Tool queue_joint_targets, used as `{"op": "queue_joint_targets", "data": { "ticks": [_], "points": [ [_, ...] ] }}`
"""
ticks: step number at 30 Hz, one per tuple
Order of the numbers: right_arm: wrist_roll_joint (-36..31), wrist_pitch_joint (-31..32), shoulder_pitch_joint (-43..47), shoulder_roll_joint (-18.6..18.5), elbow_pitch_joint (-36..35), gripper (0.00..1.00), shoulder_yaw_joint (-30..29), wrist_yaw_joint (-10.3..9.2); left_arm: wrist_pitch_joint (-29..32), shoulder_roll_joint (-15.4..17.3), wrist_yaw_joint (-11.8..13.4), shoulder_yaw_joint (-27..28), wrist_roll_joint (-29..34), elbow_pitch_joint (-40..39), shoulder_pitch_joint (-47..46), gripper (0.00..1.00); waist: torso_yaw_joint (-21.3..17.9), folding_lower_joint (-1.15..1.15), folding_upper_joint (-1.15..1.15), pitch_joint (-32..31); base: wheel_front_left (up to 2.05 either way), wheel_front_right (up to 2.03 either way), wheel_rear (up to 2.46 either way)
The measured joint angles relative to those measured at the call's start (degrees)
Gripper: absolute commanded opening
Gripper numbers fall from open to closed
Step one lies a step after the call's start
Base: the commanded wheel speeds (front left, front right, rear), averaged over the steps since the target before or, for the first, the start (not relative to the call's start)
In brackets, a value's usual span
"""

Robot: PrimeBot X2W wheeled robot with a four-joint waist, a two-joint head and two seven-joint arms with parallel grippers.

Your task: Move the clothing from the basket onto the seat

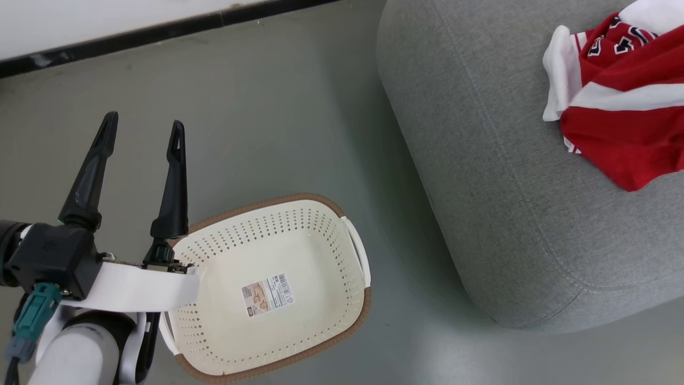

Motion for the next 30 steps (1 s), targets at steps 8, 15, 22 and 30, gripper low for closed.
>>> {"op": "queue_joint_targets", "data": {
  "ticks": [8, 15, 22, 30],
  "points": [
    [-3.4, -2.5, 0.1, 1.5, 3.9, 0.00, 3.5, 0.00, 1.0, 1.0, -0.2, 0.0, 0.6, -1.5, -1.1, 1.00, 0.9, 0.00, 0.00, 3.1, 0.00, 0.00, 0.00],
    [-3.7, -3.4, 0.2, 2.7, 6.8, 0.00, 7.0, 0.00, 1.5, 1.0, -0.2, -0.1, 0.7, -1.8, -3.3, 1.00, 1.5, 0.00, 0.00, 5.3, 0.00, 0.00, 0.00],
    [-3.9, -4.6, 0.3, 3.1, 9.6, 0.00, 9.0, 0.00, 1.3, 1.0, -0.2, -0.1, 1.1, -1.4, -3.3, 1.00, 1.4, 0.00, 0.00, 6.7, 0.00, 0.00, 0.00],
    [-3.9, -5.5, 1.7, 3.0, 12.1, 0.00, 13.2, 0.00, 0.5, 0.7, -0.2, -0.1, 1.1, -0.1, -3.8, 1.00, 0.6, 0.00, 0.00, 6.3, 0.00, 0.00, 0.00]
  ]
}}
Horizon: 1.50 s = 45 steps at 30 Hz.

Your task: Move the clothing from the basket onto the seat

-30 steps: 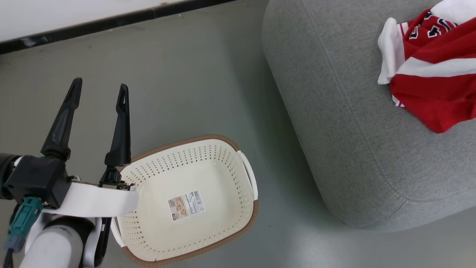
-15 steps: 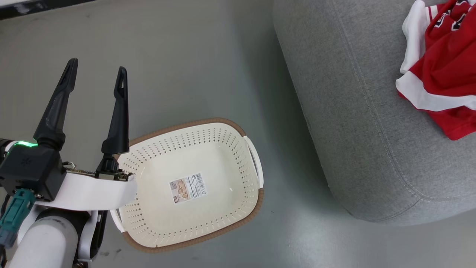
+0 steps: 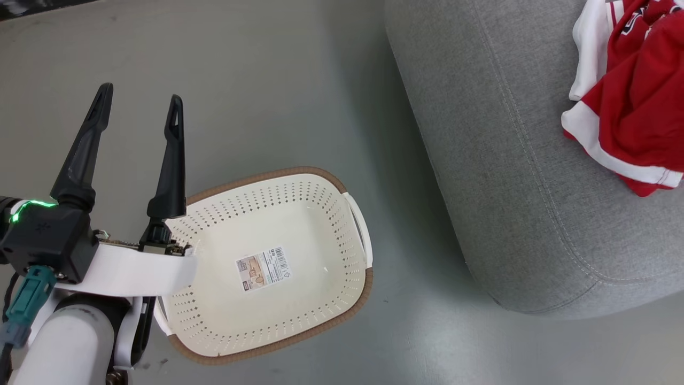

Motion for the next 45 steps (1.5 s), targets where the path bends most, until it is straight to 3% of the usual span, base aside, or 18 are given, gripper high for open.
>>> {"op": "queue_joint_targets", "data": {
  "ticks": [5, 6, 9, 11, 12, 13, 15, 16, 45],
  "points": [
    [0.6, 0.0, 0.2, 0.5, 0.8, 0.00, 2.1, 0.00, -0.2, -0.2, 0.0, 0.0, -0.1, 0.9, -0.4, 1.00, -0.5, 0.00, 0.00, -0.6, 0.00, 0.00, 0.00],
    [0.7, 0.1, 0.2, 0.5, 0.8, 0.04, 2.6, 0.00, -0.5, -0.3, 0.0, 0.0, -0.1, 1.1, -0.4, 1.00, -0.6, 0.00, 0.00, -0.7, 0.00, 0.00, 0.00],
    [1.5, 0.6, 0.1, 0.5, 0.8, 0.36, 3.3, 0.00, -0.7, -0.5, 0.0, -0.1, -0.1, 1.5, -0.4, 1.00, -1.0, 0.00, 0.00, -1.2, 0.00, 0.00, 0.00],
    [2.3, 0.7, 0.1, 0.3, 0.8, 0.41, 4.2, 0.00, -1.0, -0.8, 0.0, -0.2, -0.1, 1.7, -0.4, 1.00, -1.2, 0.00, 0.00, -1.5, 0.00, 0.00, 0.00],
    [2.8, 1.0, 0.1, 0.3, 0.8, 0.50, 4.6, 0.00, -1.1, -1.0, 0.0, -0.4, -0.1, 1.9, -0.4, 1.00, -1.3, 0.00, 0.00, -1.6, 0.00, 0.00, 0.00],
    [3.3, 1.3, 0.1, 0.3, 0.8, 0.50, 4.9, 0.00, -1.1, -1.3, 0.0, -0.6, -0.1, 2.0, -0.4, 1.00, -1.4, 0.00, 0.00, -1.8, 0.00, 0.00, 0.00],
    [4.3, 1.7, 0.1, 0.1, 0.8, 0.86, 5.4, 0.00, -1.5, -1.5, 0.0, -0.7, -0.1, 2.4, -0.4, 1.00, -1.6, 0.00, 0.00, -2.1, 0.00, 0.00, 0.00],
    [4.8, 2.0, 0.1, 0.0, 0.8, 0.99, 5.9, 0.00, -1.5, -1.5, 0.0, -0.8, -0.1, 2.5, -0.4, 1.00, -1.7, 0.00, 0.00, -2.2, 0.00, 0.00, 0.00],
    [14.2, 4.0, 7.0, -4.2, -9.5, 1.00, 15.6, 0.00, -4.4, -2.1, 0.1, -0.3, -1.1, 6.6, -0.1, 1.00, -6.1, 0.00, 0.00, -6.9, 0.00, 0.00, 0.00]
  ]
}}
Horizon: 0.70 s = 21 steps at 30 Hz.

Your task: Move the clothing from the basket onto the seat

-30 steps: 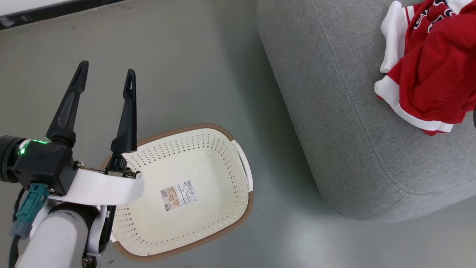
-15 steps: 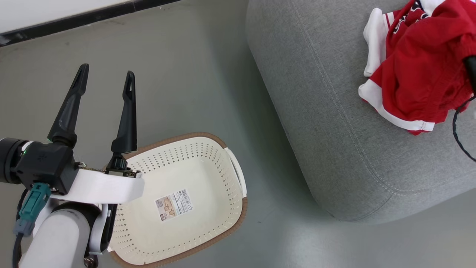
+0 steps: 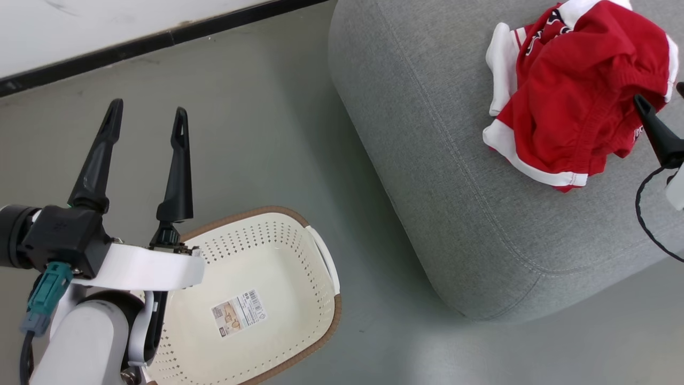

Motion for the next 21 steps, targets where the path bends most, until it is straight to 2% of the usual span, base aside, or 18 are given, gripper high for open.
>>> {"op": "queue_joint_targets", "data": {
  "ticks": [5, 14, 21],
  "points": [
    [0.7, -0.9, 0.0, -1.5, -2.5, 1.00, 0.9, 0.00, -0.7, -0.6, 0.3, 0.7, -0.6, 1.2, 1.2, 1.00, -0.8, 0.00, 0.00, -1.3, 0.00, 0.00, 0.00],
    [0.0, -4.5, -0.3, -1.6, -5.3, 1.00, 1.9, 0.00, -2.4, -1.3, 1.7, 2.1, -1.5, 3.8, 3.3, 1.00, -0.9, 0.00, 0.00, -4.1, 0.00, 0.00, 0.00],
    [-1.7, -7.6, -1.5, 0.7, -6.1, 1.00, 0.5, 0.00, -3.6, -1.9, 3.4, 3.6, -2.0, 6.0, 6.9, 1.00, 0.6, 0.00, 0.00, -6.8, 0.00, 0.00, 0.00]
  ]
}}
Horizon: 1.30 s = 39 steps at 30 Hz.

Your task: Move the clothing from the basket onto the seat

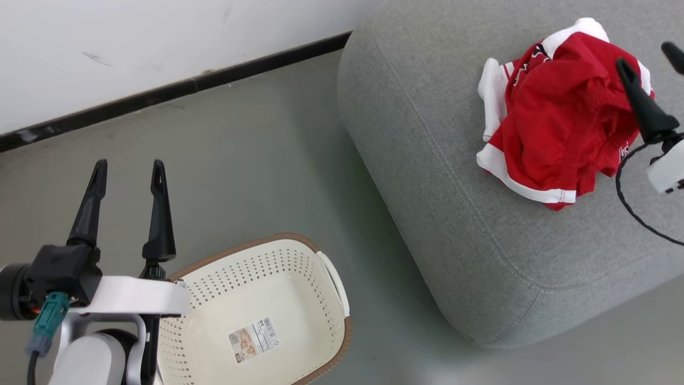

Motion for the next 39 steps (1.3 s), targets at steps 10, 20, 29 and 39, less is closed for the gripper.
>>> {"op": "queue_joint_targets", "data": {
  "ticks": [10, 20, 29, 39],
  "points": [
    [-1.7, -4.6, 0.0, 2.9, 1.5, 1.00, -2.4, 0.00, -1.1, -1.5, 2.1, 1.1, -0.9, 2.6, 4.4, 1.00, 3.2, 0.00, 0.00, -3.4, 0.00, 0.00, 0.00],
    [-5.1, -8.0, 2.6, 6.1, 2.2, 1.00, -6.0, 0.00, -2.1, -3.2, 2.7, 1.4, -2.1, 5.1, 8.2, 1.00, 6.7, 0.00, 0.00, -7.2, 0.00, 0.00, 0.00],
    [-8.6, -9.1, 8.6, 8.8, 1.8, 1.00, -9.7, 0.00, -2.7, -4.9, 2.7, 0.5, -2.6, 7.2, 10.6, 1.00, 9.8, 0.00, 0.00, -10.7, 0.00, 0.00, 0.00],
    [-12.0, -9.2, 17.6, 14.7, -0.5, 1.00, -13.0, 0.00, -3.1, -5.6, 2.2, -1.4, -2.6, 9.4, 12.0, 1.00, 12.8, 0.00, 0.00, -14.1, 0.00, 0.00, 0.00]
  ]
}}
